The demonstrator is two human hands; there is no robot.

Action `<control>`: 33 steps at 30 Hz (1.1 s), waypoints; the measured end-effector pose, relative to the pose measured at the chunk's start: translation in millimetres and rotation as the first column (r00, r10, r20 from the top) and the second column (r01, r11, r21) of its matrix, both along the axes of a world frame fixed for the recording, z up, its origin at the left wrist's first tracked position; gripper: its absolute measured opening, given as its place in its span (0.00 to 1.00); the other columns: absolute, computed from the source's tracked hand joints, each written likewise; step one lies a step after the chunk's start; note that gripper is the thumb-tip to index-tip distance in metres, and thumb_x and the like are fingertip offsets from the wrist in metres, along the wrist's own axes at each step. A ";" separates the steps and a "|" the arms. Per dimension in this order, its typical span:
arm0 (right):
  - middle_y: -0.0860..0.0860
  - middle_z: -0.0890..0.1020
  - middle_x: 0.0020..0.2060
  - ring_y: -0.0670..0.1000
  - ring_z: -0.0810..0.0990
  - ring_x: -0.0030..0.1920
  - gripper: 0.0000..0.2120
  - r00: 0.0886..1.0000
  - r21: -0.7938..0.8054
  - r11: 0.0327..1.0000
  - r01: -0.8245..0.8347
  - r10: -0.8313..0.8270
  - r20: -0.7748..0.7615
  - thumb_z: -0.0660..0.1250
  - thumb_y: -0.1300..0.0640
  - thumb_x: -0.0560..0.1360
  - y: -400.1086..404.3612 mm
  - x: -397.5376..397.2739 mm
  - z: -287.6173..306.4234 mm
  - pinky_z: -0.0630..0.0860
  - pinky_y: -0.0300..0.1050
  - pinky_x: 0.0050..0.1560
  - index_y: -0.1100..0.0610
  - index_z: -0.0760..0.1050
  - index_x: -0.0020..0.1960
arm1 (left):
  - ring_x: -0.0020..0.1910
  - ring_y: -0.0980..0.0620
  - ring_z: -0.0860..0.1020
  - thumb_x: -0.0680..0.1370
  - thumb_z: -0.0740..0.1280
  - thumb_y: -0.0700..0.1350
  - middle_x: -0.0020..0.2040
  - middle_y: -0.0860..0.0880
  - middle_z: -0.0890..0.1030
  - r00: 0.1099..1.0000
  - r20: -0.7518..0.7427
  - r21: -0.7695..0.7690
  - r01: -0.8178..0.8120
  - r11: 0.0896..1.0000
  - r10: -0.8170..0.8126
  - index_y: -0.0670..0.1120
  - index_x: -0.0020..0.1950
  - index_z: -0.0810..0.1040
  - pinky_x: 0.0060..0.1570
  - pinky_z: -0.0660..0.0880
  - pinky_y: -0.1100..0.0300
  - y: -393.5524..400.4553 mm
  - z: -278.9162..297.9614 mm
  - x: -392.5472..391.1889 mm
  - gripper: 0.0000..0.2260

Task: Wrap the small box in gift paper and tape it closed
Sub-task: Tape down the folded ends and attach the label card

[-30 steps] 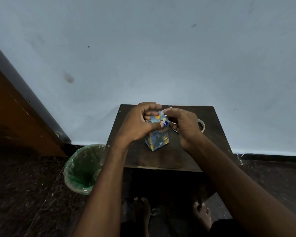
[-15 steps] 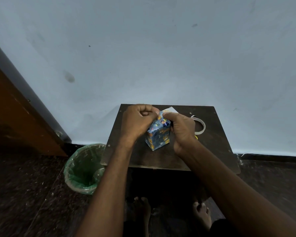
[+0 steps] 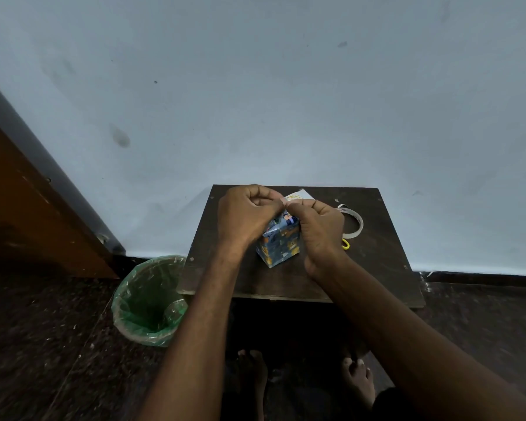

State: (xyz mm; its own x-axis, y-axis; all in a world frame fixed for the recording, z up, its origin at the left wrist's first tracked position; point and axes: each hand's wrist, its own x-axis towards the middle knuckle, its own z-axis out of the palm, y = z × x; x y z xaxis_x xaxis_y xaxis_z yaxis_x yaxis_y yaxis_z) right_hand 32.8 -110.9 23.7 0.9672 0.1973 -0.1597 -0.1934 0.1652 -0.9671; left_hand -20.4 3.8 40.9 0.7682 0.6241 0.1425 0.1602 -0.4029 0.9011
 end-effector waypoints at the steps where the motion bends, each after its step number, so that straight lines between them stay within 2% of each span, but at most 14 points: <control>1: 0.64 0.85 0.38 0.57 0.81 0.38 0.09 1.000 0.007 1.000 -0.004 0.004 0.001 0.74 0.66 0.73 0.1 0.2 -0.5 0.80 0.53 0.43 0.58 0.83 0.34 | 0.40 0.61 0.86 0.76 0.79 0.48 0.38 0.55 0.88 1.000 -0.003 -0.003 0.008 1.000 -0.008 0.51 0.46 0.89 0.44 0.82 0.63 0.1 0.2 -0.1 0.03; 4: 0.63 0.85 0.37 0.58 0.80 0.38 0.08 1.000 0.032 0.999 -0.007 0.008 -0.029 0.73 0.66 0.73 0.0 1.4 -1.3 0.80 0.54 0.44 0.61 0.84 0.35 | 0.40 0.61 0.86 0.76 0.79 0.48 0.39 0.55 0.88 1.000 -0.006 -0.004 0.004 1.000 -0.004 0.50 0.47 0.89 0.46 0.83 0.61 1.1 -0.3 0.2 0.03; 7: 0.60 0.85 0.36 0.57 0.82 0.38 0.04 0.995 0.087 0.996 -0.019 0.027 -0.098 0.73 0.67 0.73 -2.0 2.2 2.9 0.81 0.54 0.44 0.63 0.84 0.39 | 0.42 0.61 0.86 0.78 0.75 0.47 0.41 0.56 0.88 1.000 0.006 0.024 -0.019 1.000 0.019 0.50 0.48 0.90 0.50 0.84 0.59 2.3 -1.3 1.4 0.04; 10: 0.55 0.84 0.32 0.50 0.83 0.31 0.06 0.991 0.176 0.984 -0.042 0.064 -0.121 0.72 0.68 0.74 -4.3 4.0 10.0 0.80 0.42 0.33 0.62 0.84 0.40 | 0.43 0.61 0.86 0.80 0.72 0.45 0.42 0.56 0.89 1.000 0.012 0.009 -0.025 1.000 0.025 0.50 0.48 0.90 0.52 0.84 0.55 2.9 -0.9 2.1 0.06; 12: 0.54 0.84 0.31 0.49 0.82 0.29 0.06 0.991 0.175 0.983 -0.051 0.071 -0.111 0.72 0.68 0.74 -4.2 5.0 11.5 0.78 0.39 0.30 0.62 0.83 0.39 | 0.43 0.60 0.86 0.81 0.71 0.45 0.42 0.55 0.89 1.000 0.006 0.004 -0.020 1.000 0.020 0.49 0.49 0.91 0.53 0.84 0.54 2.4 -0.7 2.3 0.07; 16: 0.58 0.86 0.35 0.56 0.84 0.37 0.05 0.993 0.123 0.992 -0.038 0.051 -0.105 0.74 0.67 0.73 -1.0 4.0 6.4 0.83 0.52 0.43 0.61 0.84 0.39 | 0.44 0.59 0.87 0.82 0.71 0.49 0.42 0.55 0.89 1.000 0.020 -0.004 -0.020 1.000 0.021 0.49 0.48 0.90 0.54 0.84 0.53 1.5 0.1 1.1 0.09; 19: 0.58 0.86 0.35 0.58 0.83 0.39 0.08 0.994 0.091 0.996 -0.026 0.035 -0.102 0.75 0.66 0.72 1.8 3.7 1.8 0.83 0.57 0.48 0.58 0.84 0.35 | 0.43 0.58 0.87 0.79 0.76 0.50 0.41 0.54 0.89 1.000 0.021 -0.022 -0.013 1.000 0.013 0.48 0.49 0.90 0.53 0.85 0.54 1.7 1.1 -0.3 0.07; 24: 0.59 0.85 0.34 0.59 0.82 0.39 0.14 0.996 0.088 0.996 -0.004 0.011 -0.084 0.73 0.67 0.72 3.2 3.7 -2.2 0.82 0.57 0.47 0.56 0.84 0.30 | 0.43 0.60 0.87 0.76 0.79 0.46 0.42 0.54 0.89 1.000 -0.011 -0.012 0.016 1.000 -0.016 0.48 0.50 0.90 0.50 0.84 0.60 2.4 1.5 -0.6 0.04; 30: 0.62 0.86 0.37 0.60 0.83 0.39 0.05 0.999 0.042 0.999 0.006 -0.004 -0.042 0.75 0.61 0.68 4.5 1.7 -2.4 0.83 0.67 0.50 0.57 0.85 0.33 | 0.42 0.61 0.86 0.77 0.75 0.41 0.43 0.54 0.89 1.000 -0.028 0.034 -0.007 0.999 0.008 0.49 0.51 0.90 0.49 0.84 0.62 0.4 2.0 0.2 0.06; 33: 0.62 0.86 0.37 0.65 0.84 0.40 0.03 1.000 0.016 1.000 0.010 -0.009 -0.020 0.75 0.59 0.65 4.4 2.6 -1.8 0.83 0.68 0.49 0.58 0.85 0.34 | 0.42 0.61 0.86 0.77 0.75 0.40 0.43 0.54 0.89 0.999 -0.035 0.054 -0.026 0.998 0.028 0.49 0.51 0.90 0.49 0.85 0.60 -1.4 1.9 1.4 0.06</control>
